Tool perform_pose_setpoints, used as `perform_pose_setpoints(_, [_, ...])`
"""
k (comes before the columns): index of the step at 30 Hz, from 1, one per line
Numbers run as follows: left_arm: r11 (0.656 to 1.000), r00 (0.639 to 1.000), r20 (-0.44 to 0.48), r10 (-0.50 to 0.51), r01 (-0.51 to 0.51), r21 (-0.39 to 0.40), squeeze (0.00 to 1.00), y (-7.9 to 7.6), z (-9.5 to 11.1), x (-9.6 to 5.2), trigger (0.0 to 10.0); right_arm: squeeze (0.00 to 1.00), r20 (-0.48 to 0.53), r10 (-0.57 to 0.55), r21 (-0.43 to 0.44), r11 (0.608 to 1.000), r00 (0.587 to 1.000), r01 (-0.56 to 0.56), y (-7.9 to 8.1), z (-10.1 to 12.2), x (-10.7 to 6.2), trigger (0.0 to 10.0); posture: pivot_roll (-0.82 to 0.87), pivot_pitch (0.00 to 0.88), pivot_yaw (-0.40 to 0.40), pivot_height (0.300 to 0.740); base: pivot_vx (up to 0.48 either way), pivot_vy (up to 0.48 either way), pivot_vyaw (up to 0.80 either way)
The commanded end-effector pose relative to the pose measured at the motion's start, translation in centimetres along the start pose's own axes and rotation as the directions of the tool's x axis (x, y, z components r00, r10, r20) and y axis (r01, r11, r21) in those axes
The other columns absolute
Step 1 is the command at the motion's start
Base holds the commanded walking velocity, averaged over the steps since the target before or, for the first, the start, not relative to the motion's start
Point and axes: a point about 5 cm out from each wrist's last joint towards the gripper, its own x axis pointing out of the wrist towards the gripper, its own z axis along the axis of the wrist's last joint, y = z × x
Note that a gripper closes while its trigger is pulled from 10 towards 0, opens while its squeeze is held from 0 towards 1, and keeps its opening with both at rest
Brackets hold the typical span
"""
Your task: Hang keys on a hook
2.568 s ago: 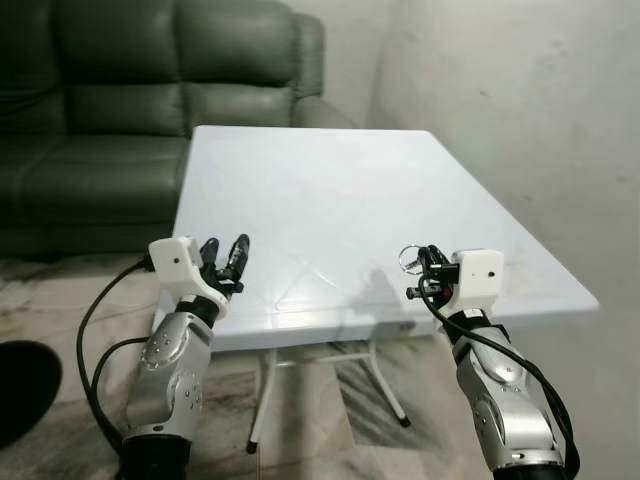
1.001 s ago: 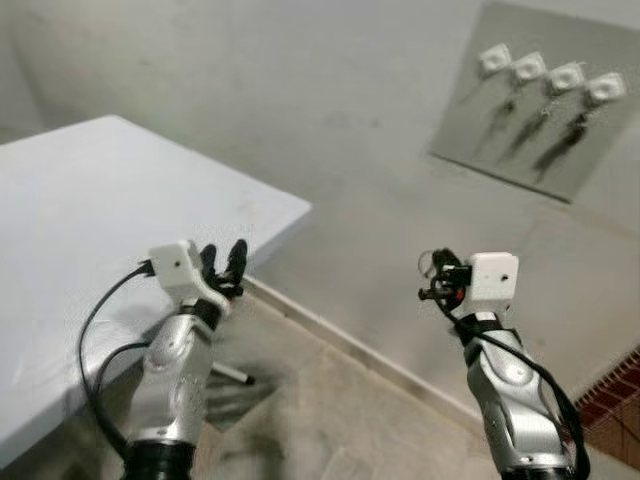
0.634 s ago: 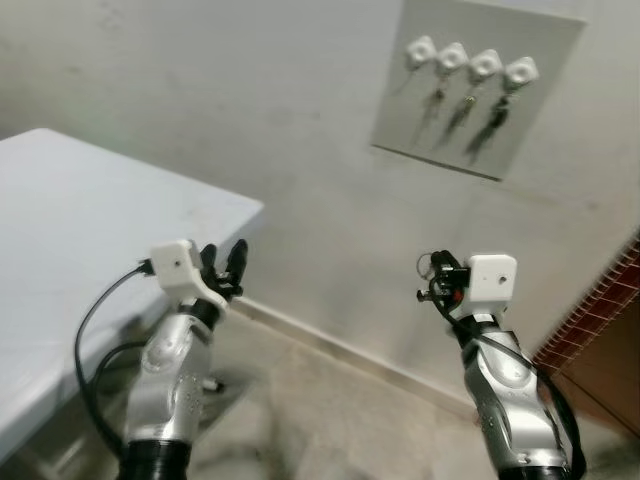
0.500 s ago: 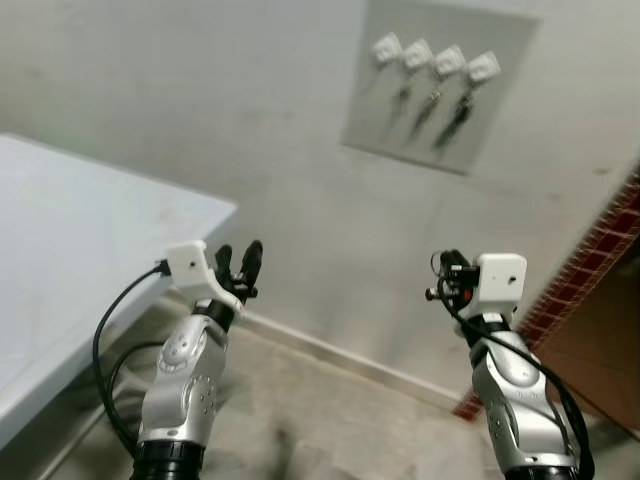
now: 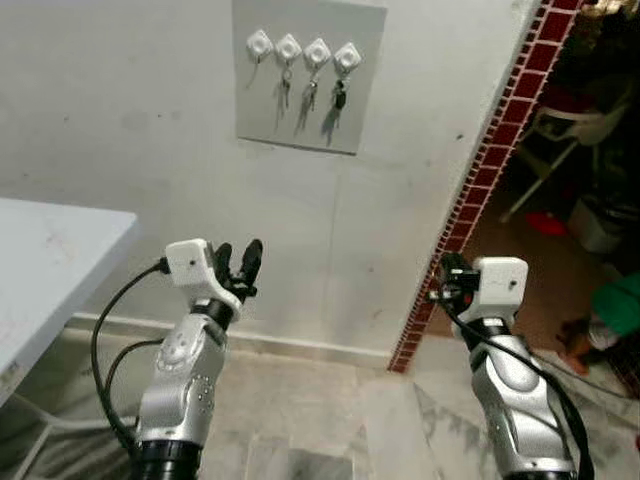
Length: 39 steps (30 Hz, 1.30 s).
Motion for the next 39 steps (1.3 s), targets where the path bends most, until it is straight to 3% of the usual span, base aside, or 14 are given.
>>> perform_pose_setpoints(1, [1.000, 1.000, 0.002, -0.016, 0.016, 0.003, 0.00, -0.39, 0.18, 0.16, 10.0, 0.00, 0.031, -0.010, -0.003, 1.000, 0.999, 0.010, -0.20, 0.83, 0.24, 10.0, 0.09, 0.000, -0.057, 0.740, 0.000, 0.000, 0.00])
perform_pose_setpoints(14, [1.000, 1.000, -0.023, -0.010, 0.010, -0.004, 0.00, -0.24, -0.09, 0.20, 10.0, 0.00, 0.035, -0.010, -0.006, 1.000, 0.999, 0.010, -0.18, 0.82, 0.10, 10.0, 0.09, 0.000, -0.057, 0.740, 0.000, 0.000, 0.00])
perform_pose_setpoints(22, [1.000, 1.000, -0.028, -0.003, 0.003, -0.014, 0.00, -0.14, -0.11, 0.22, 10.0, 0.00, 0.040, -0.007, -0.009, 1.000, 0.999, 0.007, -0.13, 0.87, 0.05, 10.0, 0.09, 0.000, -0.056, 0.740, 0.000, 0.327, 0.00])
perform_pose_setpoints(29, [1.000, 0.999, -0.035, 0.004, -0.005, -0.018, 0.00, 0.04, -0.19, 0.21, 10.0, 0.00, 0.038, -0.006, -0.008, 1.000, 0.999, 0.007, -0.10, 0.78, -0.06, 10.0, 0.09, 0.000, -0.056, 0.740, 0.000, 0.000, 0.00])
perform_pose_setpoints(39, [1.000, 0.999, -0.038, 0.005, -0.006, -0.018, 0.00, 0.06, -0.14, 0.17, 10.0, 0.00, 0.039, -0.005, -0.008, 1.000, 0.999, 0.005, -0.03, 0.84, -0.12, 10.0, 0.09, 0.000, -0.057, 0.740, 0.000, 0.466, 0.00])
